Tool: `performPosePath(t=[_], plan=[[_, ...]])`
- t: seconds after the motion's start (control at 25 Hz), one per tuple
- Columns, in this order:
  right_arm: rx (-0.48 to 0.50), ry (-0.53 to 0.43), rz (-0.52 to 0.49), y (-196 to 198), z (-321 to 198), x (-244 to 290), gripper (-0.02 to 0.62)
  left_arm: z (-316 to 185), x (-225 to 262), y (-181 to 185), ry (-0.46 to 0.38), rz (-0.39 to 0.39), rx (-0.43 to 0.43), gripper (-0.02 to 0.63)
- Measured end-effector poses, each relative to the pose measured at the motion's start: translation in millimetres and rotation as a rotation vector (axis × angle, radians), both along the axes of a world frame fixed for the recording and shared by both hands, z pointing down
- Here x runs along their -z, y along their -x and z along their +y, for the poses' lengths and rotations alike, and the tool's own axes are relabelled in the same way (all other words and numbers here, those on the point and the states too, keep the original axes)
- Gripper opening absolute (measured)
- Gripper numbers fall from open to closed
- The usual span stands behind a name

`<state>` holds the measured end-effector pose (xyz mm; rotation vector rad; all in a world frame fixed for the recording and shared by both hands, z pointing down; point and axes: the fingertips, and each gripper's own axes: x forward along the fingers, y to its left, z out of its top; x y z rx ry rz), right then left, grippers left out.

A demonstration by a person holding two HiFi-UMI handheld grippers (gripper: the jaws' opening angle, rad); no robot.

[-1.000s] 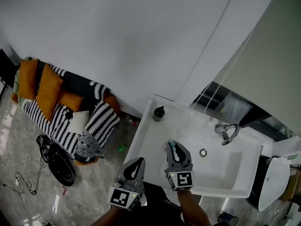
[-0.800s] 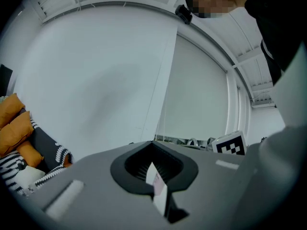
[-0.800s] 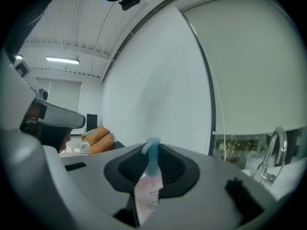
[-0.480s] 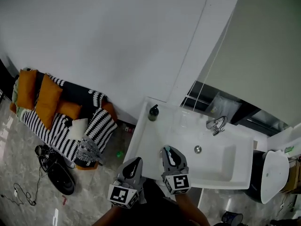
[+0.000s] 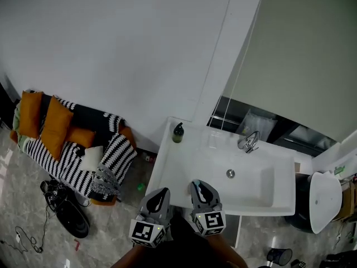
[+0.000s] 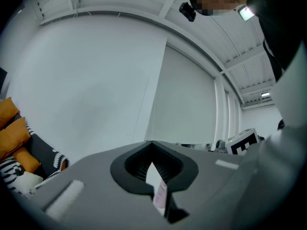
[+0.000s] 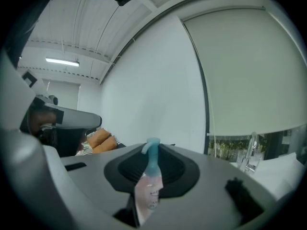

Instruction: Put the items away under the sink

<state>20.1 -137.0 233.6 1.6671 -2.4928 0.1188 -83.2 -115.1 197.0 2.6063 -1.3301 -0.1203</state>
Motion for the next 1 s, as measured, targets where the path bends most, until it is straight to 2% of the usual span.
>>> performPosePath(t=[0.48, 1.0], plan=[[-0.05, -0.034, 0.017, 3.4, 60.6, 19.6, 0.072, 45.0, 16.3, 10.4, -0.048, 0.02, -0.044, 0.008], [-0.118, 0.008, 0.014, -1.4, 132.6, 15.7, 0.072, 101.8, 10.3, 13.7, -0.001, 0.065, -0.095, 0.008]])
